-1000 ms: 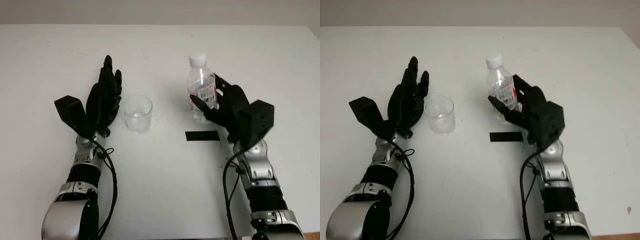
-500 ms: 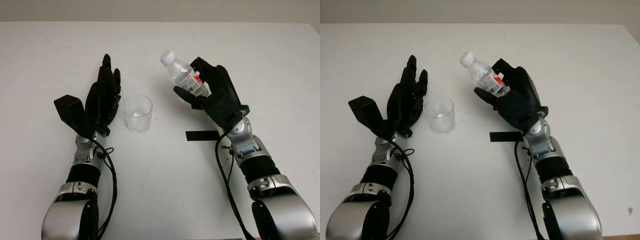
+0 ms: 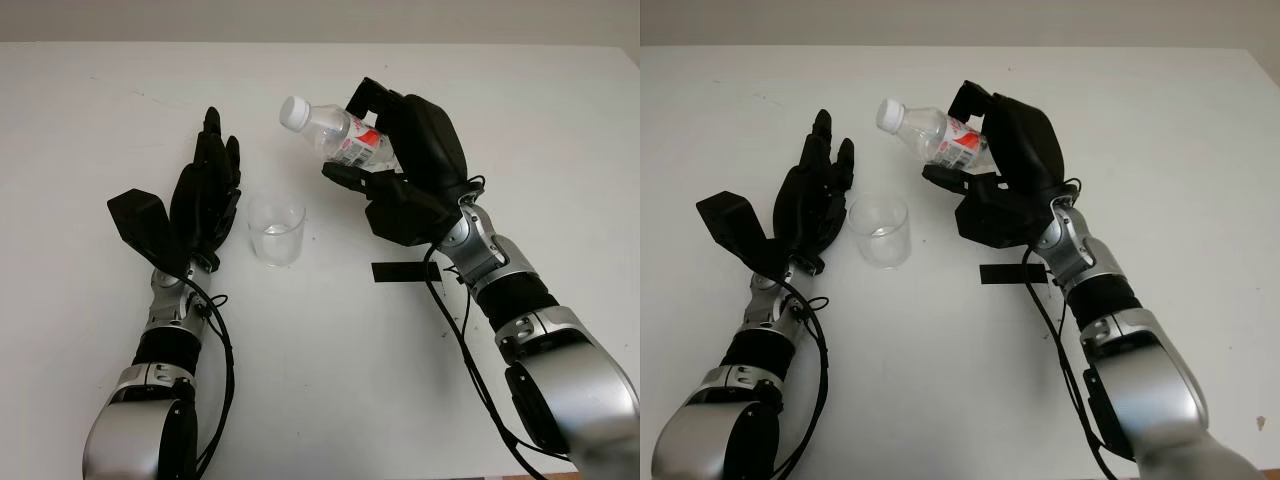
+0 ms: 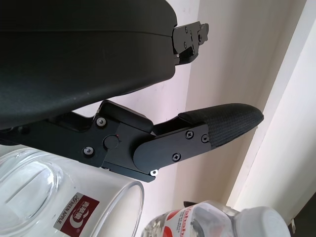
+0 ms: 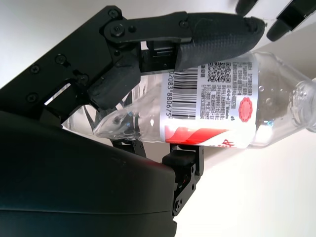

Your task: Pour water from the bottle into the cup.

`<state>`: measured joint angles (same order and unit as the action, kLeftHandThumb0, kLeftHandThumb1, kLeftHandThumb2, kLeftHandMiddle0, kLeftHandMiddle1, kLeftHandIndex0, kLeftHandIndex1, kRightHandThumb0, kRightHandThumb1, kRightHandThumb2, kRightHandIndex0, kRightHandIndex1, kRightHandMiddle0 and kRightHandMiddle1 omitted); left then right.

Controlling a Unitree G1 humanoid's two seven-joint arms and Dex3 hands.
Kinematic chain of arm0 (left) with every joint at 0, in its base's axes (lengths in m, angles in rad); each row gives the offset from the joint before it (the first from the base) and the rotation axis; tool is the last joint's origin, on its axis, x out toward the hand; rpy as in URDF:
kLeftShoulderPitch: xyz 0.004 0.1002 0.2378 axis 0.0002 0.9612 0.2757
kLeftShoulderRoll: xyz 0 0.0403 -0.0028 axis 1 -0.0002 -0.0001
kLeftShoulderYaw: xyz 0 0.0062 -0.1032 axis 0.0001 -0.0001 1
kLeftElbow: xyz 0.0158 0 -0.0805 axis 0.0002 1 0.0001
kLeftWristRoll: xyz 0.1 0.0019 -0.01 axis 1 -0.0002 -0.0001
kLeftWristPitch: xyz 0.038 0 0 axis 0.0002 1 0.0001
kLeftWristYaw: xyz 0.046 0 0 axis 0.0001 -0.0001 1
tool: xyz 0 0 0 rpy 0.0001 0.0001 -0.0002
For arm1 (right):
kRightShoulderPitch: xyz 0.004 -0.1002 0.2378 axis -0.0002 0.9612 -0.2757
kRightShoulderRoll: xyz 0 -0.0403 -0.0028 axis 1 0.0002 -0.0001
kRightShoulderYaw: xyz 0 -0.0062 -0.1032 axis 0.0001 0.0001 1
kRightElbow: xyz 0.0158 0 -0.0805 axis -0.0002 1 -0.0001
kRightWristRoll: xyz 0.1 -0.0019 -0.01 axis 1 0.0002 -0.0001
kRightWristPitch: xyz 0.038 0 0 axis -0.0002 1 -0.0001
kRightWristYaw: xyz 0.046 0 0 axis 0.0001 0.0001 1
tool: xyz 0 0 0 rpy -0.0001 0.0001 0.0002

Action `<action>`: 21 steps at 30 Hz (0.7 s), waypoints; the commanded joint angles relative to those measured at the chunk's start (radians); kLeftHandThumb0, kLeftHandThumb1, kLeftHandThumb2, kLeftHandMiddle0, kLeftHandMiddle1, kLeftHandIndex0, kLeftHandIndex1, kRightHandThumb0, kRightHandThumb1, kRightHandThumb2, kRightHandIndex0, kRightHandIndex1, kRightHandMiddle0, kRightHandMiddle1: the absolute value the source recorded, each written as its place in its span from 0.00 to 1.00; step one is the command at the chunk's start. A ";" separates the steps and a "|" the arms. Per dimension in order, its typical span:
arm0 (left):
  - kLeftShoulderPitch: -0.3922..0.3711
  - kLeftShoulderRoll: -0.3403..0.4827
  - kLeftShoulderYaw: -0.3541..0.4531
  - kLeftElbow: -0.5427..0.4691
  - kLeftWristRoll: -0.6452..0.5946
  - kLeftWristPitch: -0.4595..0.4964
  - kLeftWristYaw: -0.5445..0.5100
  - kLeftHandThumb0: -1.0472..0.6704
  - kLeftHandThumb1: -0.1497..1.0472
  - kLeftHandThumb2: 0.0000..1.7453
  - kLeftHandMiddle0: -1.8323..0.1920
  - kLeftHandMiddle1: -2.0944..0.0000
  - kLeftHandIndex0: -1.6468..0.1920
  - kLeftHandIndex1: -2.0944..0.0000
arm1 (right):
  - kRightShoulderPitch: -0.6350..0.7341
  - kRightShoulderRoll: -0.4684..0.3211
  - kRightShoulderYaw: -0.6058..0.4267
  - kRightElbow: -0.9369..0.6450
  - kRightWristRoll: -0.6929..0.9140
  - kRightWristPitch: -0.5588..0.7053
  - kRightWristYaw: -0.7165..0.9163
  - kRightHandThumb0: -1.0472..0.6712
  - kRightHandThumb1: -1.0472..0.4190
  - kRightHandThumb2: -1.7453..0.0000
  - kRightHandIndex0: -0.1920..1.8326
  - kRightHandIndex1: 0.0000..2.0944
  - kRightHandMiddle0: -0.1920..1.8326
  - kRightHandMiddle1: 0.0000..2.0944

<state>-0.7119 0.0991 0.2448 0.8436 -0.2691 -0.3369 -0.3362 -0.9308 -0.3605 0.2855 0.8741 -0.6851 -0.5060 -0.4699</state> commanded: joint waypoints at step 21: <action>0.004 -0.011 0.000 0.016 -0.001 -0.006 0.003 0.10 1.00 0.42 0.98 0.97 1.00 0.99 | -0.179 -0.140 0.236 0.104 -0.321 -0.063 -0.391 0.49 0.28 0.49 0.69 1.00 0.57 1.00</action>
<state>-0.7120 0.0967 0.2442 0.8441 -0.2689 -0.3415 -0.3311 -1.0748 -0.4840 0.5096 0.9987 -0.9921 -0.5759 -0.8360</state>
